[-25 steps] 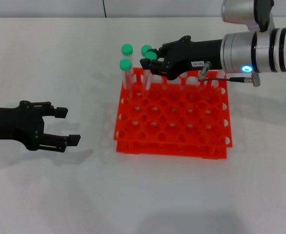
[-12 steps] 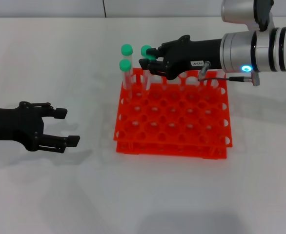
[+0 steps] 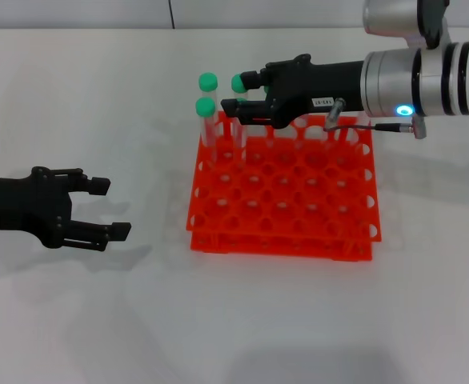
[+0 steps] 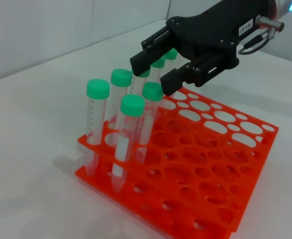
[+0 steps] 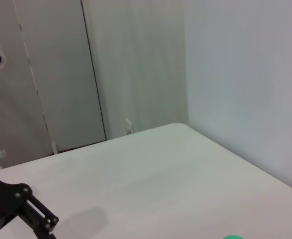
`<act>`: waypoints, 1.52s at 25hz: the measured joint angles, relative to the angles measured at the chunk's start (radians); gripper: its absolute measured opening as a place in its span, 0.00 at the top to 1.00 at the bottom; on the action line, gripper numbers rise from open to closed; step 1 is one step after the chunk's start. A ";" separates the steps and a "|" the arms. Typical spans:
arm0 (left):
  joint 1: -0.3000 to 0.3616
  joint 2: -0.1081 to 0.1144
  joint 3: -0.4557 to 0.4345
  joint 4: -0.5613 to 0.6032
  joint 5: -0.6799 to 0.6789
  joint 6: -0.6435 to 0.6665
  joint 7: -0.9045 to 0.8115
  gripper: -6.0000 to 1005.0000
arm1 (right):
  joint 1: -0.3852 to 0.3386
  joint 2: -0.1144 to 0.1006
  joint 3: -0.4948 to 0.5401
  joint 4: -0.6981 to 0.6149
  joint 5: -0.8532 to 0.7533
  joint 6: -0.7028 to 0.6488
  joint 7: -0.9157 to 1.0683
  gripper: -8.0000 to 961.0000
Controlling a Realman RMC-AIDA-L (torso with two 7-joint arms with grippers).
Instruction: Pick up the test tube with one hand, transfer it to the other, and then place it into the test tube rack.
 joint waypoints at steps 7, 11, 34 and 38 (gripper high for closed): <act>0.000 0.000 -0.005 0.000 -0.006 0.001 0.000 0.12 | -0.098 -0.006 0.000 -0.113 0.000 -0.027 0.000 0.43; 0.003 0.000 -0.007 0.000 -0.027 0.002 0.001 0.12 | -0.174 -0.011 0.013 -0.195 -0.002 -0.047 0.000 0.38; 0.033 -0.003 -0.009 0.009 -0.265 0.021 0.002 0.12 | -0.285 -0.028 0.363 -0.293 -0.193 -0.397 -0.001 0.10; 0.033 0.001 -0.009 0.010 -0.267 0.029 -0.001 0.12 | -0.287 -0.031 0.364 -0.299 -0.204 -0.399 0.007 0.10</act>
